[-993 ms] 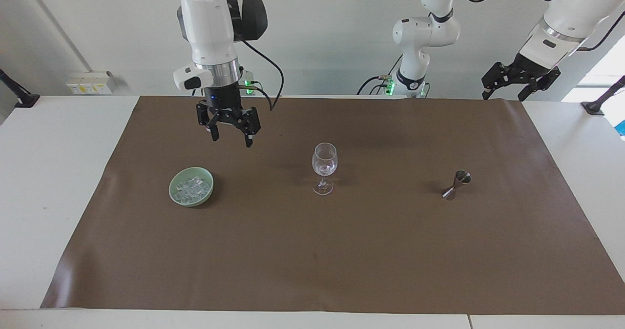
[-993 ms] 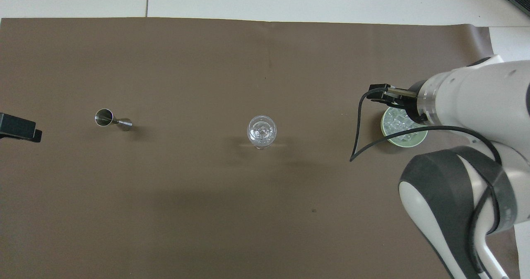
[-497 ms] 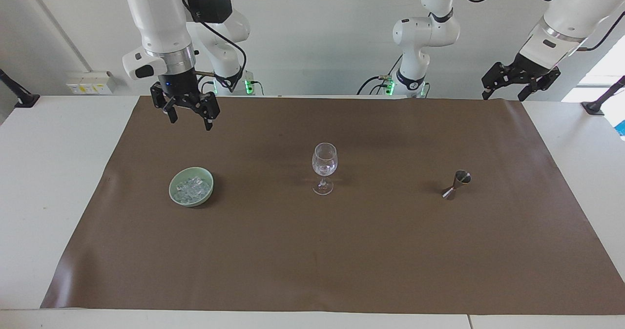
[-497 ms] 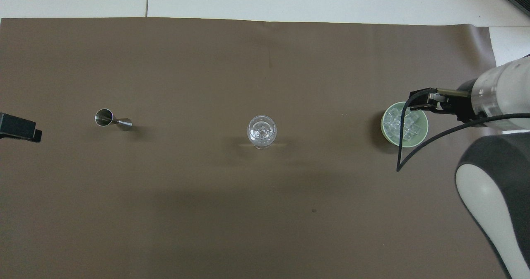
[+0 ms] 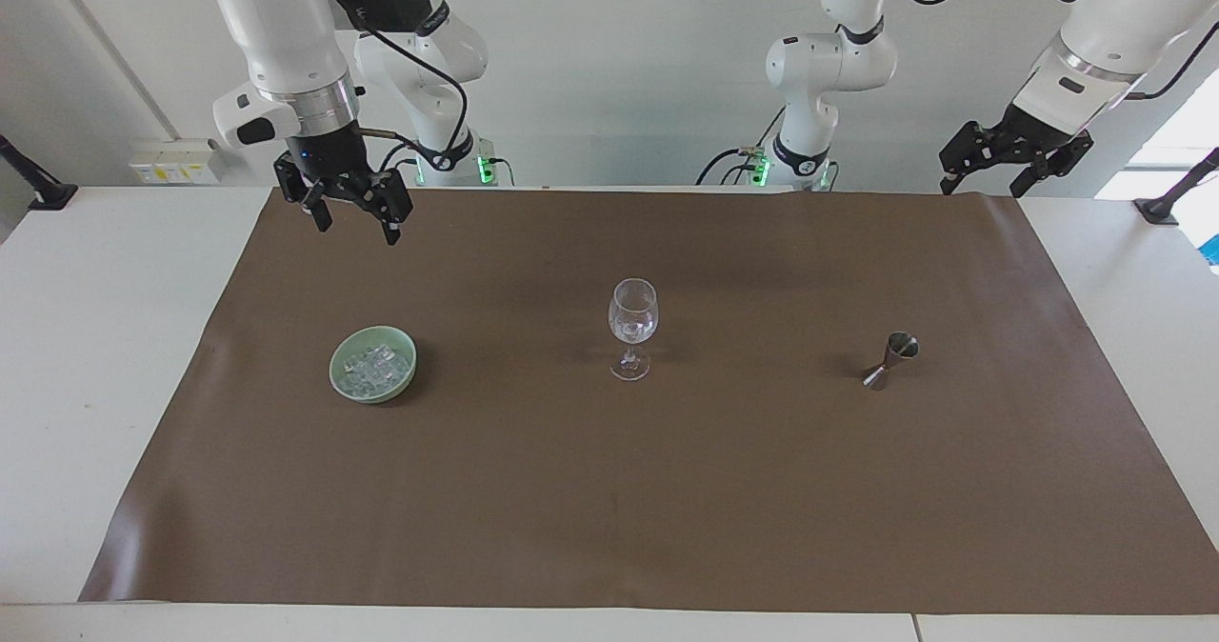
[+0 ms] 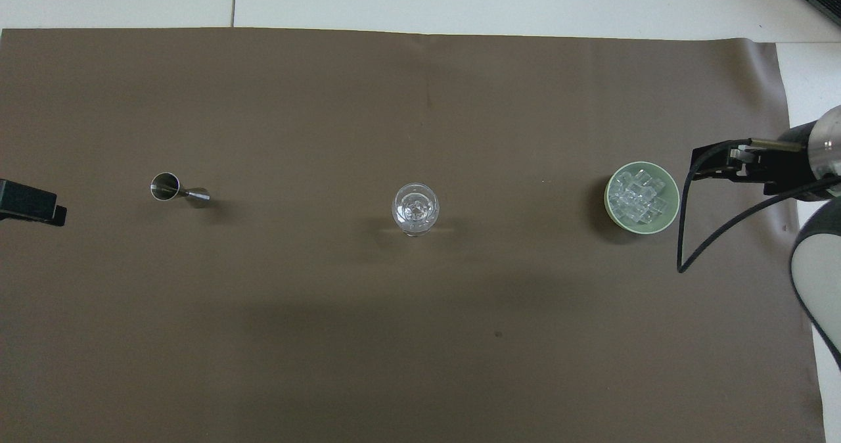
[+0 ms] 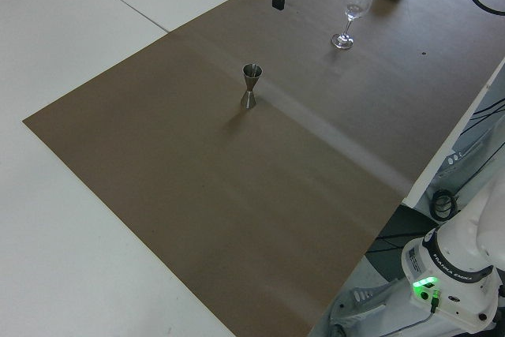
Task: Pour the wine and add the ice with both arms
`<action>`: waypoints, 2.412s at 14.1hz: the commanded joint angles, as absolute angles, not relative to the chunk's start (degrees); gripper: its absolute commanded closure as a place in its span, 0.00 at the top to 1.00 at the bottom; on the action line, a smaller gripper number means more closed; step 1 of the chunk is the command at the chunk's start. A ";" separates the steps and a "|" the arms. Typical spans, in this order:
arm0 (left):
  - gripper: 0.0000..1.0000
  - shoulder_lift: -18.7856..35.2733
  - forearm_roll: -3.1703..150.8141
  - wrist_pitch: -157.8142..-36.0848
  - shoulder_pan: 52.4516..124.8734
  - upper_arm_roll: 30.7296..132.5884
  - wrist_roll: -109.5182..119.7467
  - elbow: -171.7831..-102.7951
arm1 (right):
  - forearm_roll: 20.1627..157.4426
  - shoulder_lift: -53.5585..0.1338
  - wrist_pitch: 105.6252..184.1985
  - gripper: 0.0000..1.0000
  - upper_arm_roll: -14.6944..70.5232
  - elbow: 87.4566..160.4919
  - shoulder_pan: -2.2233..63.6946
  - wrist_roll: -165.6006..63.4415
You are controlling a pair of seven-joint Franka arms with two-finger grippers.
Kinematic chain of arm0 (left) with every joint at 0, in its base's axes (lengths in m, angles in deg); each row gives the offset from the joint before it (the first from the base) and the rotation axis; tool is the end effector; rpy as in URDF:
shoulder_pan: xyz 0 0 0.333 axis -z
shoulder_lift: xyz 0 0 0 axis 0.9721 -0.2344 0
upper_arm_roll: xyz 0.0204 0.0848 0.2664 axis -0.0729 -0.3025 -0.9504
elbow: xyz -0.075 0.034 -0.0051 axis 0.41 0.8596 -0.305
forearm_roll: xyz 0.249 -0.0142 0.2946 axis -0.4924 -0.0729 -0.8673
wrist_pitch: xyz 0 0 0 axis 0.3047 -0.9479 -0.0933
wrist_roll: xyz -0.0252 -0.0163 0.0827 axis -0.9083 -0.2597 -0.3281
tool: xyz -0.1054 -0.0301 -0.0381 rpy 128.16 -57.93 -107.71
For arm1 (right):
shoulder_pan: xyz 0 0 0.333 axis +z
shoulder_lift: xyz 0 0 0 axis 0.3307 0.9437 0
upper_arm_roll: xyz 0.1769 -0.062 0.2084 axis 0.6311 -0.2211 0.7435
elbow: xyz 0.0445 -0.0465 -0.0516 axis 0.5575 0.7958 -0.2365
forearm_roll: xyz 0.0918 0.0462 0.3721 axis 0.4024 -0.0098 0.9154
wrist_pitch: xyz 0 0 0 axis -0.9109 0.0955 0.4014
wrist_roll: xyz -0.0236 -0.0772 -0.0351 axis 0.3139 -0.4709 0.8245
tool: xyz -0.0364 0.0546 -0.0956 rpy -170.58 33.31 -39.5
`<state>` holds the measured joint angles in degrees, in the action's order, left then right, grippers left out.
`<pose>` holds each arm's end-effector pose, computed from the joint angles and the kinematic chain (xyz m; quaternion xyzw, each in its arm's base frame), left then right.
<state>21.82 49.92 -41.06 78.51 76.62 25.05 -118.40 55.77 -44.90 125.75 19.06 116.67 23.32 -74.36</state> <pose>0.5150 -0.0028 0.6004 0.9984 -0.0408 -0.0362 0.0142 0.5465 0.0177 0.5701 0.9929 -0.1096 0.0447 0.0138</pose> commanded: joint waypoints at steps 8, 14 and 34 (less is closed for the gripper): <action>1.00 23.14 49.48 -40.74 78.99 76.17 25.22 -119.76 | 57.25 -45.48 121.01 1.00 19.22 113.21 22.65 -72.88; 1.00 23.14 49.48 -40.74 78.99 76.17 25.22 -119.76 | 61.11 -45.92 118.38 1.00 19.05 113.03 22.30 -70.95; 1.00 23.49 49.48 -41.18 79.26 76.17 25.04 -120.29 | 58.92 -47.77 117.67 1.00 17.90 114.79 21.86 -68.66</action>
